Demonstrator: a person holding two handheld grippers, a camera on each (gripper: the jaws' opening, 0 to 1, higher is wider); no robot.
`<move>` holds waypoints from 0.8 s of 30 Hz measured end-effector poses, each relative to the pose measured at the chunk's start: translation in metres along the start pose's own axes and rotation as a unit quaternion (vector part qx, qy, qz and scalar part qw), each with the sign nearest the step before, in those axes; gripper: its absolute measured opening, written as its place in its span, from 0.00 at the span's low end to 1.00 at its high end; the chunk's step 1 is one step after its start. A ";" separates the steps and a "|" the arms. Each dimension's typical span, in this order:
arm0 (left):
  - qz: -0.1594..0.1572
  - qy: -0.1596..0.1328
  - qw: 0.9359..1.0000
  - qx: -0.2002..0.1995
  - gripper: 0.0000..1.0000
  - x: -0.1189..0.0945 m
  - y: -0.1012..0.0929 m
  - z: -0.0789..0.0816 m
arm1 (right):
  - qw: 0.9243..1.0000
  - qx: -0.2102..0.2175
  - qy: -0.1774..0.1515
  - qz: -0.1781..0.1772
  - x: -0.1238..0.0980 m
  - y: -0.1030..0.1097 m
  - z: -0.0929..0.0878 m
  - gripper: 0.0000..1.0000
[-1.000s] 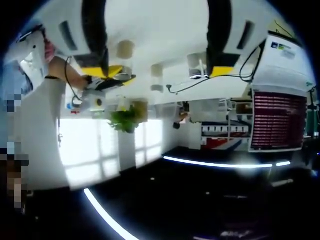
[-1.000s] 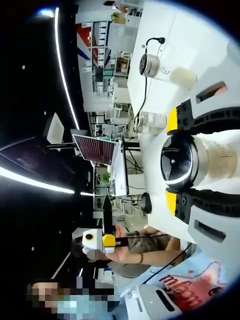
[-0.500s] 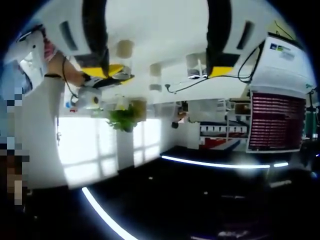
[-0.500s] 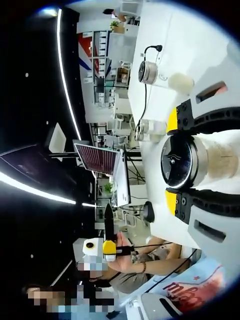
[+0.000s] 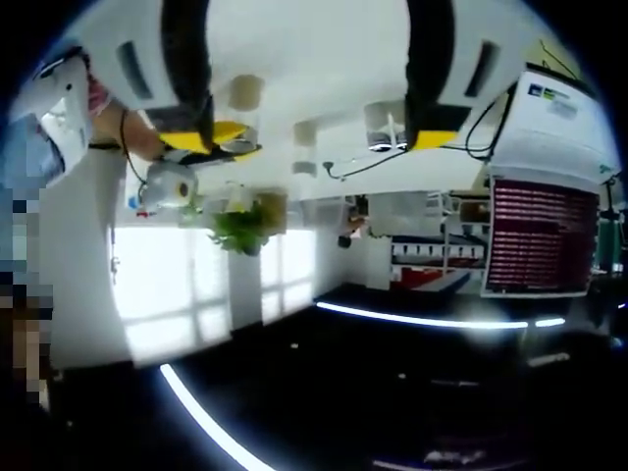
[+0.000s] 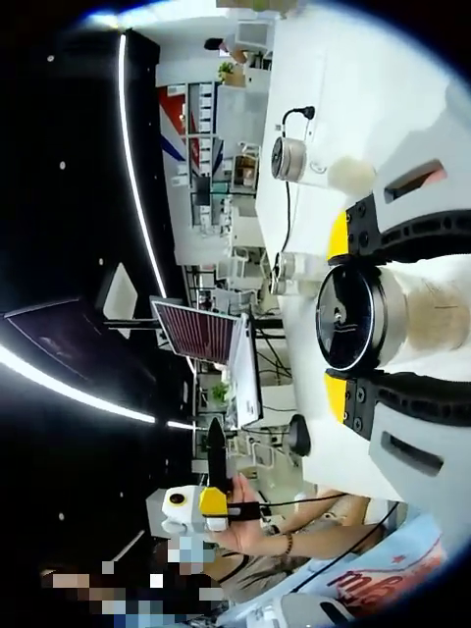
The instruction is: Rotate the seasoning bottle until the label or dispensing opening points toward the visible target arrow and the bottle remains upright within the marked orientation range
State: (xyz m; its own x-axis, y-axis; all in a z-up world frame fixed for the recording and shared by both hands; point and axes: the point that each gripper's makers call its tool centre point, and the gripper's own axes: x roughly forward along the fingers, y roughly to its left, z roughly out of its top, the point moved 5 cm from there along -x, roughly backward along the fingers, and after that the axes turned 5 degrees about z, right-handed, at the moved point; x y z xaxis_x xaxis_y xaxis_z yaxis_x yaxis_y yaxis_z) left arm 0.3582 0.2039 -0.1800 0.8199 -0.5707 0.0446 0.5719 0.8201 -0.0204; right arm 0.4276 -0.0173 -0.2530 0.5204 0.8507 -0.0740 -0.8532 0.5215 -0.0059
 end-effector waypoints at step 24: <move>-0.003 0.006 1.000 -0.001 0.84 0.001 -0.001 -0.003 | 0.996 0.005 -0.020 -0.086 -0.001 0.003 -0.004 0.41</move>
State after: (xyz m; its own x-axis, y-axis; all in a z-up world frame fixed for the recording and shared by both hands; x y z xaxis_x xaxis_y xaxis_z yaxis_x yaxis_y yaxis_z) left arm 0.3590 0.2024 -0.1827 0.8173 -0.5753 0.0328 0.5761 0.8171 -0.0225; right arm 0.4242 -0.0169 -0.2565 0.6596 0.7509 -0.0323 -0.7514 0.6598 -0.0050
